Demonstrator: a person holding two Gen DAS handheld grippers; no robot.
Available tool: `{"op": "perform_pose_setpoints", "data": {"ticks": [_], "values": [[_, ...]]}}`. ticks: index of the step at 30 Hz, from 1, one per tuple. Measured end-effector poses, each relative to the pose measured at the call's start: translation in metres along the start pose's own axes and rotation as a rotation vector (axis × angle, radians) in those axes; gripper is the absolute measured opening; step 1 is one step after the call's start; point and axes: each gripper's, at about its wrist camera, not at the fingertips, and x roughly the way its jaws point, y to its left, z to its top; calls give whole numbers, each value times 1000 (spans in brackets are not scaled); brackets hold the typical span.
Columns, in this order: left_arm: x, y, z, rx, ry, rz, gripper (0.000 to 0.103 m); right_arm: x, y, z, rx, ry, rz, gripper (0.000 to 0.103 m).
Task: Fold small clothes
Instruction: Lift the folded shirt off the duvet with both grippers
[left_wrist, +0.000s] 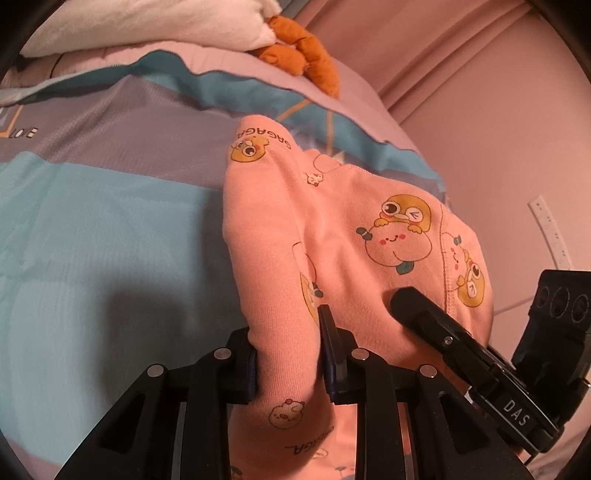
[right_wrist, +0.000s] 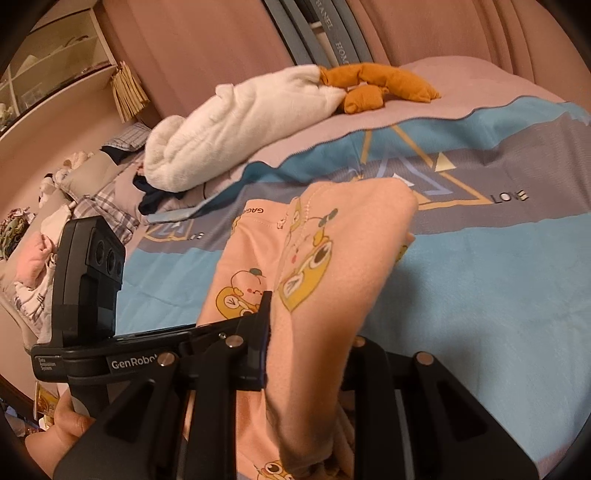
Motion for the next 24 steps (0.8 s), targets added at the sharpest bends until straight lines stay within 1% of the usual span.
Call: {"op": "perform_pose_setpoints", "data": {"ticks": [4, 9, 18, 24], "values": [[-17, -13, -18, 18, 0, -8, 25, -27, 6, -12, 4, -4, 11, 22], [-35, -33, -48, 47, 3, 7, 25, -59, 17, -33, -7, 6, 12, 22], [-70, -51, -115, 57, 12, 10, 25, -117, 43, -88, -6, 30, 31, 22], [-96, -55, -152, 57, -3, 33, 25, -142, 58, -121, -1, 42, 61, 22]]}}
